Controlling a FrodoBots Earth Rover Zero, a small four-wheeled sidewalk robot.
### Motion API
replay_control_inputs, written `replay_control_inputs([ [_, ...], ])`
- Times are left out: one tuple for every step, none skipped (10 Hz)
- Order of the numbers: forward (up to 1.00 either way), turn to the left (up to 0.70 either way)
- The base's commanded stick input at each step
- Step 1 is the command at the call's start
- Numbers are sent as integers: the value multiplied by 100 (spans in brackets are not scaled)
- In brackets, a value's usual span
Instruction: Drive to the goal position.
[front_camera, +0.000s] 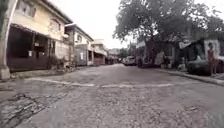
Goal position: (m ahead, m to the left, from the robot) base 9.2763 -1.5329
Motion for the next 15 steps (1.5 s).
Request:
replay_control_inputs([
  [70,0],
  [70,0],
  [70,0],
  [70,0],
  [70,0],
  [70,0],
  [70,0],
  [70,0],
  [70,0],
  [70,0],
  [70,0],
  [70,0],
  [70,0],
  [70,0],
  [70,0],
])
